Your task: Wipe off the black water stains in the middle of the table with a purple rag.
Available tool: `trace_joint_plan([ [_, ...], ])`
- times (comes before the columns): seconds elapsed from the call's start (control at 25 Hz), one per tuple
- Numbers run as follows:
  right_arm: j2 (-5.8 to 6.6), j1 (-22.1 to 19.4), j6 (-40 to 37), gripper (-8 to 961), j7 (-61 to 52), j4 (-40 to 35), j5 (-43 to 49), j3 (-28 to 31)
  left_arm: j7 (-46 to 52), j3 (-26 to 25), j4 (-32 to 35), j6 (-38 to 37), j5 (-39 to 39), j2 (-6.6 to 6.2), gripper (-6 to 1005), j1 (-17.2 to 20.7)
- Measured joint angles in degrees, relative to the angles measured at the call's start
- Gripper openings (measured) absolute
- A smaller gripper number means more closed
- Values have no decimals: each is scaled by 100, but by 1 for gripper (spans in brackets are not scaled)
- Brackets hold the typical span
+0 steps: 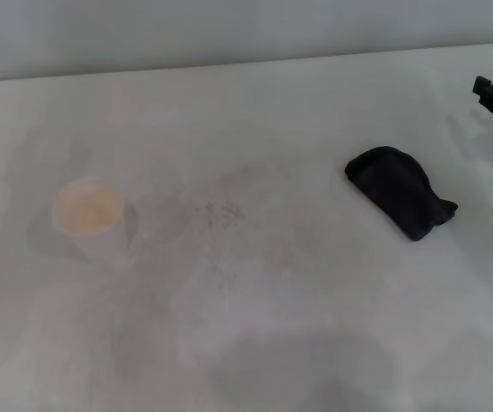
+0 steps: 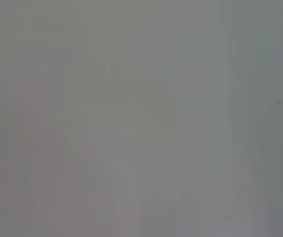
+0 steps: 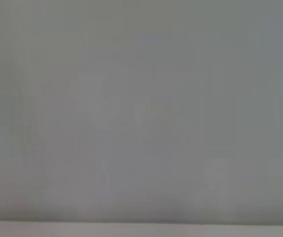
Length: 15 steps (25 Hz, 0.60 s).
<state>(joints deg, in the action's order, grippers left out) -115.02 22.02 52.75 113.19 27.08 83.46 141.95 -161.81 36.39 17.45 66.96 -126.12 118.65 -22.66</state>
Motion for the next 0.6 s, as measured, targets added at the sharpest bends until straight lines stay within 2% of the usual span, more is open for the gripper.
trace_joint_plan([
  [0.28,-24,-17,16,401,2153,-981,-2030,-14,0,0,-18,-1,0,0,862,-1],
  [0.6,-18,-184,61,401,2974,-1136,-3166,2,0,0,-1,16,-146,0,861,86],
])
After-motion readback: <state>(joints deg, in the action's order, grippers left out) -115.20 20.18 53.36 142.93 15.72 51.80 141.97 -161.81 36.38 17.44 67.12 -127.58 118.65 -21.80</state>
